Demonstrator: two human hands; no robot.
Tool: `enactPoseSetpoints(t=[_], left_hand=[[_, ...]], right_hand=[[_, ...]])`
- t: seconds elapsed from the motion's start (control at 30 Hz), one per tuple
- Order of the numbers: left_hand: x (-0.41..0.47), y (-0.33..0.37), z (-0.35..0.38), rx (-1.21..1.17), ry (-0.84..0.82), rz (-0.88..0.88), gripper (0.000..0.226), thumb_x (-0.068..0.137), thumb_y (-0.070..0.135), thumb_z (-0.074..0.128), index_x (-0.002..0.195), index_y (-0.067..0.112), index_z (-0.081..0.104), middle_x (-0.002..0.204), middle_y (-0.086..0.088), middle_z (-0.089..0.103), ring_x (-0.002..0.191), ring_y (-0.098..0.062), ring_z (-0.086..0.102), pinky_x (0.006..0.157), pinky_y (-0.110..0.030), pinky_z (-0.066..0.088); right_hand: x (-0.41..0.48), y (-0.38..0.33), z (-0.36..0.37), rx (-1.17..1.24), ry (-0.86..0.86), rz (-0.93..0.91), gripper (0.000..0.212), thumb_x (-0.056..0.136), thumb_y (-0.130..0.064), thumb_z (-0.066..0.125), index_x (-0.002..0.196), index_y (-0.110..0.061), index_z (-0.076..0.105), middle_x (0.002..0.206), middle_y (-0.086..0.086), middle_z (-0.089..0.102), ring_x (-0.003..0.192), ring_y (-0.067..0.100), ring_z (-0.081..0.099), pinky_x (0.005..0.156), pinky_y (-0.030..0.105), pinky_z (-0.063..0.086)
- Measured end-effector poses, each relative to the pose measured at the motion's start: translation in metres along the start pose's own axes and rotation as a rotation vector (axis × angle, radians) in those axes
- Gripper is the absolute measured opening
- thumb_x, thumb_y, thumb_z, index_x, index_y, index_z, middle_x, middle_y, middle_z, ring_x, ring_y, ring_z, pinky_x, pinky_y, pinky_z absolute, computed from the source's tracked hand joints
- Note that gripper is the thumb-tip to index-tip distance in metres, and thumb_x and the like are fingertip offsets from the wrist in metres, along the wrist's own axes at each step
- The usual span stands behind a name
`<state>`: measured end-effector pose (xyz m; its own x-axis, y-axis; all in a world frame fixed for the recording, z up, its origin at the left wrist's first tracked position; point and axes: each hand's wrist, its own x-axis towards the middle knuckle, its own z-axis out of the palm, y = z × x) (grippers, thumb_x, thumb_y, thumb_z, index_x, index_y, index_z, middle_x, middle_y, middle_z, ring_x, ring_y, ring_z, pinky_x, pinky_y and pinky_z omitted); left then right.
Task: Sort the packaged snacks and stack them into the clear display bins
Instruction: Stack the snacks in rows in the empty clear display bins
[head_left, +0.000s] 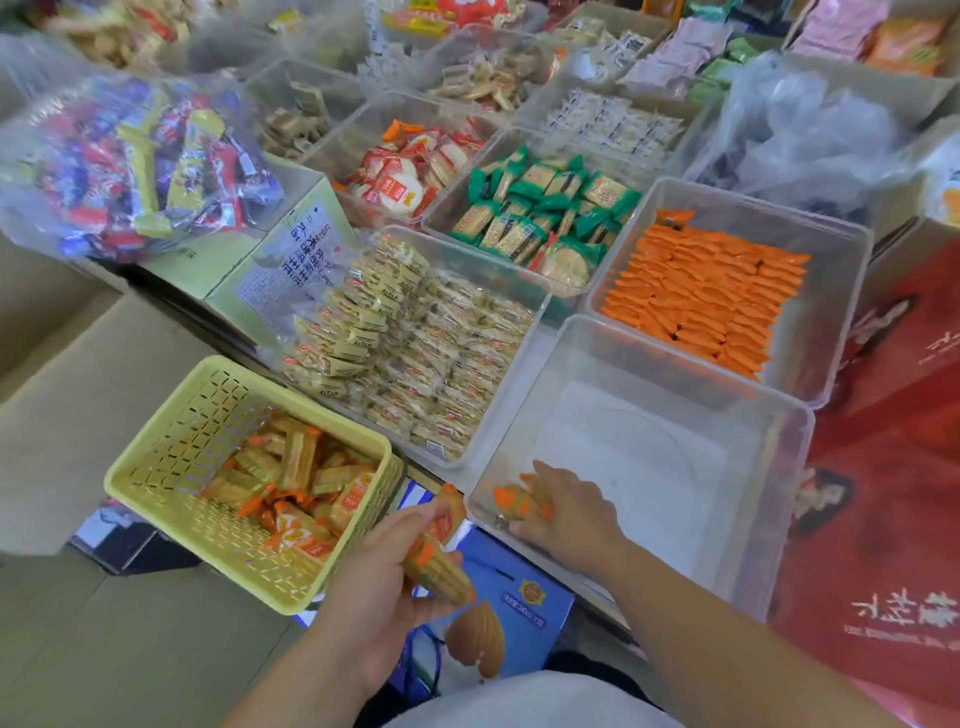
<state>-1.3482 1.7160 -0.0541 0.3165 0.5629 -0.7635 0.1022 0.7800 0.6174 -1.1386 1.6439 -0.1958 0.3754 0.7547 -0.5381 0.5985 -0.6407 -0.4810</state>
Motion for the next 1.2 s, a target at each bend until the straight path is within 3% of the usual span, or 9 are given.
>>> enactPoseSetpoints(t=[0.13,0.27,0.4,0.53,0.73,0.9,0.97,1.1,1.2], left_hand=[[0.012,0.001,-0.005,0.004,-0.024,-0.029,0.059,0.053,0.047,0.088,0.104,0.017,0.082,0.119,-0.015,0.067,0.111,-0.037,0.069,0.071,-0.052,0.060],[0.021,0.004,-0.005,0.048,-0.082,-0.014,0.054,0.058,0.050,0.083,0.103,0.020,0.082,0.102,-0.012,0.074,0.102,-0.035,0.071,0.070,-0.049,0.061],[0.026,0.011,-0.008,0.110,-0.115,0.019,0.042,0.069,0.049,0.077,0.102,0.023,0.082,0.083,-0.005,0.077,0.087,-0.031,0.071,0.075,-0.055,0.063],[0.032,0.012,-0.012,0.096,-0.080,0.002,0.022,0.094,0.036,0.066,0.102,0.024,0.082,0.099,0.008,0.079,0.104,-0.027,0.074,0.077,-0.057,0.063],[0.035,0.008,-0.014,0.104,-0.075,0.030,0.034,0.076,0.045,0.071,0.102,0.026,0.082,0.090,0.002,0.079,0.096,-0.032,0.075,0.071,-0.048,0.062],[0.038,0.005,-0.013,0.114,-0.059,0.018,0.026,0.089,0.041,0.069,0.106,0.026,0.081,0.094,0.004,0.079,0.100,-0.028,0.075,0.072,-0.047,0.062],[0.040,0.003,-0.012,0.121,-0.049,0.012,0.021,0.095,0.037,0.067,0.107,0.027,0.081,0.100,0.005,0.078,0.103,-0.026,0.074,0.071,-0.046,0.062],[0.045,0.002,-0.011,0.143,-0.053,0.023,0.020,0.098,0.037,0.064,0.107,0.029,0.081,0.104,0.003,0.078,0.101,-0.026,0.075,0.071,-0.045,0.062],[0.051,0.002,-0.010,0.156,-0.068,0.020,0.020,0.100,0.037,0.062,0.105,0.031,0.081,0.098,-0.012,0.078,0.096,-0.030,0.075,0.072,-0.044,0.062]], right_hand=[[0.000,0.004,-0.005,-0.047,0.000,-0.029,0.064,0.091,-0.075,0.038,0.148,-0.046,0.039,0.154,-0.013,0.045,0.136,0.027,0.043,0.102,0.045,0.039],[-0.003,0.017,-0.007,0.143,0.022,-0.043,0.045,0.095,-0.063,0.052,0.134,-0.041,0.056,0.135,-0.006,0.059,0.128,0.021,0.048,0.103,0.039,0.040],[-0.006,0.020,-0.004,0.281,-0.037,0.001,0.035,0.094,-0.064,0.056,0.123,-0.044,0.051,0.124,-0.005,0.059,0.114,0.017,0.056,0.100,0.038,0.044],[-0.001,0.024,-0.003,0.166,-0.038,0.060,0.047,0.097,-0.063,0.049,0.139,-0.042,0.050,0.123,-0.010,0.067,0.115,0.021,0.059,0.095,0.038,0.043],[0.009,0.025,0.001,-0.043,0.018,0.036,0.042,0.104,-0.028,0.047,0.144,-0.036,0.053,0.129,0.003,0.057,0.119,0.028,0.053,0.092,0.035,0.044],[0.015,0.012,-0.004,0.055,-0.090,0.003,0.062,0.095,-0.055,0.058,0.151,-0.029,0.045,0.143,0.003,0.052,0.132,0.030,0.046,0.109,0.043,0.039],[0.020,0.010,-0.010,0.073,-0.105,-0.038,0.068,0.092,-0.050,0.065,0.153,-0.030,0.042,0.152,0.000,0.046,0.138,0.028,0.041,0.113,0.042,0.036],[0.028,0.014,-0.024,0.236,-0.366,-0.002,0.092,0.071,-0.041,0.077,0.154,-0.036,0.037,0.149,-0.006,0.046,0.129,0.014,0.046,0.098,0.026,0.037],[0.029,0.012,-0.020,0.173,-0.261,-0.032,0.087,0.070,-0.050,0.083,0.147,-0.036,0.045,0.141,-0.005,0.053,0.127,0.018,0.050,0.096,0.029,0.040]])
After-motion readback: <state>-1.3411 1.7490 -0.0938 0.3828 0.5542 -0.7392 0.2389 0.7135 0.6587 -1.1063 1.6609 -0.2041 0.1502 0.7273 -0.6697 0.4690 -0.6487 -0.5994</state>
